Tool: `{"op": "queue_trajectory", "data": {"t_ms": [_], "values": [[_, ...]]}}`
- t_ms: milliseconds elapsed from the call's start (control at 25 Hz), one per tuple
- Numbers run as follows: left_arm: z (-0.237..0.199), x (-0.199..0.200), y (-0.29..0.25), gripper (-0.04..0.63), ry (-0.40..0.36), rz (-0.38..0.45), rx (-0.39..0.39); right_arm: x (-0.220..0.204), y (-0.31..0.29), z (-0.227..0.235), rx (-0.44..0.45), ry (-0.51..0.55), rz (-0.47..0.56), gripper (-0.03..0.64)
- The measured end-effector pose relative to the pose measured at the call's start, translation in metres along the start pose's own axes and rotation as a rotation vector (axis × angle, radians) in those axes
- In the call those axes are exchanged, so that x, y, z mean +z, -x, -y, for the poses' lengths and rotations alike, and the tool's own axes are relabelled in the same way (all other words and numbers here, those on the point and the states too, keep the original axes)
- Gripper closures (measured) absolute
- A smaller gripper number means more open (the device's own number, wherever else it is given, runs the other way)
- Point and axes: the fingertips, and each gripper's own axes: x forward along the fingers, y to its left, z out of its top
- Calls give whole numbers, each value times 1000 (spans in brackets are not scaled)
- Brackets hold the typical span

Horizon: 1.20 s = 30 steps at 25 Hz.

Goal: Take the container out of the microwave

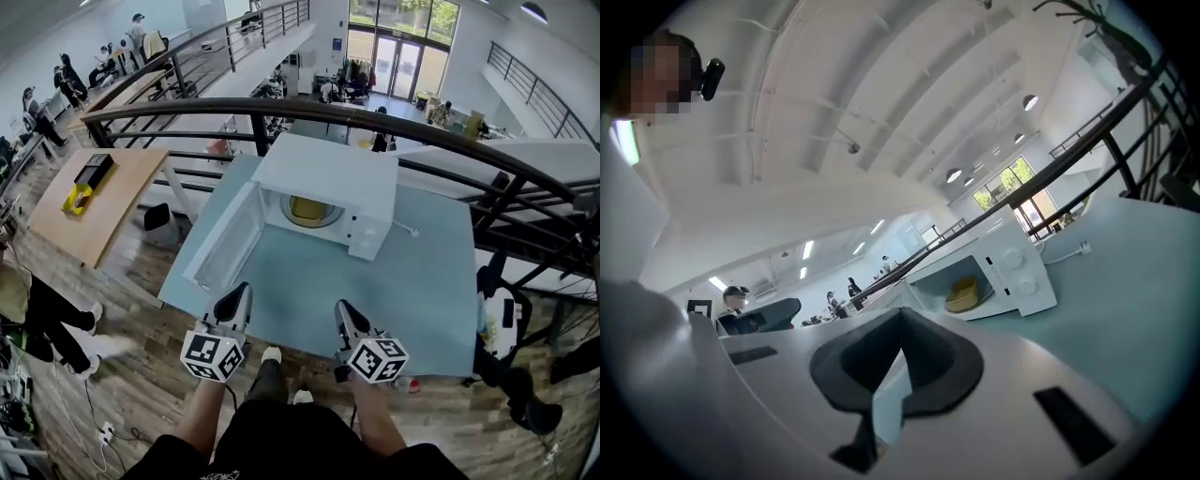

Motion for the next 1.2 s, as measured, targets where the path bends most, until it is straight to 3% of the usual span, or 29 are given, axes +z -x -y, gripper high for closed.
{"op": "queue_trajectory", "data": {"t_ms": [360, 1200], "values": [[-15, -11, -45, 588, 8, -17, -31, 6, -45, 26, -20, -179, 33, 611], [-71, -50, -179, 588, 58, -125, -218, 14, -172, 75, -213, -174, 35, 611]]}}
